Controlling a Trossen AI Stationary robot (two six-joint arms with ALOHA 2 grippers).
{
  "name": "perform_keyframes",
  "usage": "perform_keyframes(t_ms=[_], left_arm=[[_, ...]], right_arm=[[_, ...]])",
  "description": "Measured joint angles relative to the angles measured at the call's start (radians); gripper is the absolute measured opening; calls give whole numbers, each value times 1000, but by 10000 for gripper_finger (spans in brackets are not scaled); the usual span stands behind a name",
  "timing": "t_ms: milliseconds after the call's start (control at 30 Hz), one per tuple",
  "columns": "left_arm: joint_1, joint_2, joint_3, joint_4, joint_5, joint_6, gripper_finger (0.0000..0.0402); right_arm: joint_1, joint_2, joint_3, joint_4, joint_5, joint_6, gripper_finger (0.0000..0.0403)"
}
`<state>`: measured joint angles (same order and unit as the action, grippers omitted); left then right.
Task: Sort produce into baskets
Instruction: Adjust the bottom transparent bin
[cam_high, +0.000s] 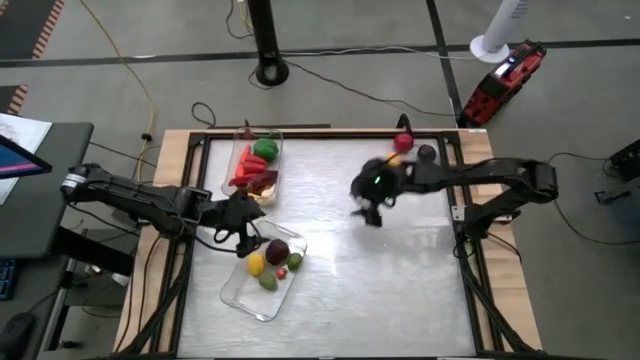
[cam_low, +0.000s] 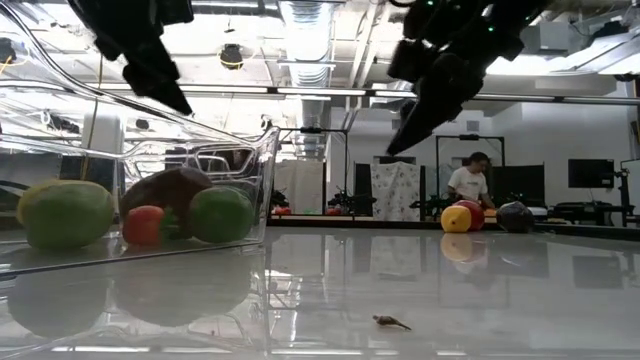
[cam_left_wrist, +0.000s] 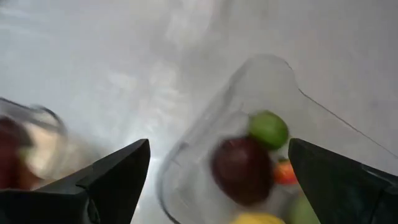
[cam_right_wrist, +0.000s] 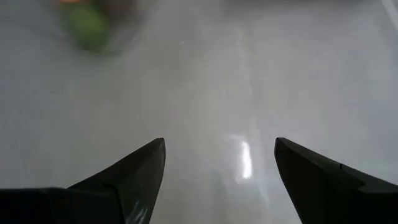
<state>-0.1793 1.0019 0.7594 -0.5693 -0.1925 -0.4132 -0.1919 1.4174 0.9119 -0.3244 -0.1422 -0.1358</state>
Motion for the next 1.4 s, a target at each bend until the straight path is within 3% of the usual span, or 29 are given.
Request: perform_keyframes(t_ms=[267,467,767,1400], left_arm=[[-16,-65,78,-21,-161,60,368],[-25,-151,84,-15,-215,69,368],[-25,-215,83,-27,-258,51,368],[-26,-216,83,-34,-259,52,368]], right_arm=[[253,240,0,419,21,35,326],[309,382,21,700,61,25,326],[283,551,191,694,70,0,326],[210,554,302,702,108,-95,326]])
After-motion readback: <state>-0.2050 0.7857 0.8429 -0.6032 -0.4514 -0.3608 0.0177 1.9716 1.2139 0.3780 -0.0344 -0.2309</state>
